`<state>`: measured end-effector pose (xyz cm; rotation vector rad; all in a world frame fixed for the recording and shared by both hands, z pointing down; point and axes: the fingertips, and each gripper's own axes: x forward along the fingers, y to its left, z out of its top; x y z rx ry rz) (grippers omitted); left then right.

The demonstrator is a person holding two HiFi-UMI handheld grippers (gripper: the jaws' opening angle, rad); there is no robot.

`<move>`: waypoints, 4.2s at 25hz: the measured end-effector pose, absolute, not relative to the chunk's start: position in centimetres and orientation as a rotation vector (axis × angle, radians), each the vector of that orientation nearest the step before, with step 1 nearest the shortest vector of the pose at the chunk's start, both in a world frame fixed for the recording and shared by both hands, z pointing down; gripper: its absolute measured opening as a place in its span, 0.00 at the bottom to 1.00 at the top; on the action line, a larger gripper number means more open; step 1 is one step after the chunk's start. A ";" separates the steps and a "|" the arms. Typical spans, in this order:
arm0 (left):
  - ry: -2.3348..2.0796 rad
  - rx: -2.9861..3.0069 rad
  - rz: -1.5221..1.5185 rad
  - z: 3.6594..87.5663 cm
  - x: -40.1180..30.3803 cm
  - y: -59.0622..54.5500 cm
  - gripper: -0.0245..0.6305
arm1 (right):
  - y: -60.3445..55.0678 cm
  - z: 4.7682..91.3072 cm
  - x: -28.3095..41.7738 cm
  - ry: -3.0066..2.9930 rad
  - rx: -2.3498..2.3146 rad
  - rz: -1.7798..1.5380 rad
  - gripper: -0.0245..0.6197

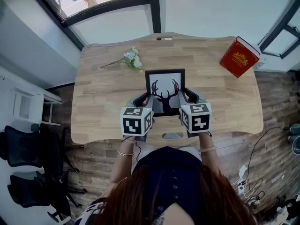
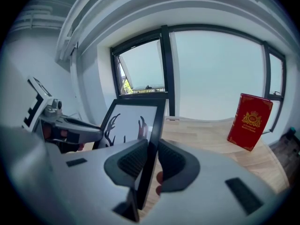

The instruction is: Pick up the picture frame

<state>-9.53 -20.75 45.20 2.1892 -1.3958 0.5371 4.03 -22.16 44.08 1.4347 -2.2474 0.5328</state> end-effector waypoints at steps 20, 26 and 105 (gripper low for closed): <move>-1.428 2.317 0.490 39.4 -8.7 -19.5 0.17 | -20.4 38.4 5.0 -2.318 1.529 0.451 0.15; -1.435 2.342 0.473 38.2 -8.6 -18.6 0.17 | -19.3 37.1 5.1 -2.332 1.552 0.420 0.15; -1.675 2.469 0.346 29.4 -2.1 -2.3 0.17 | -3.0 28.2 11.8 -2.532 1.641 0.171 0.15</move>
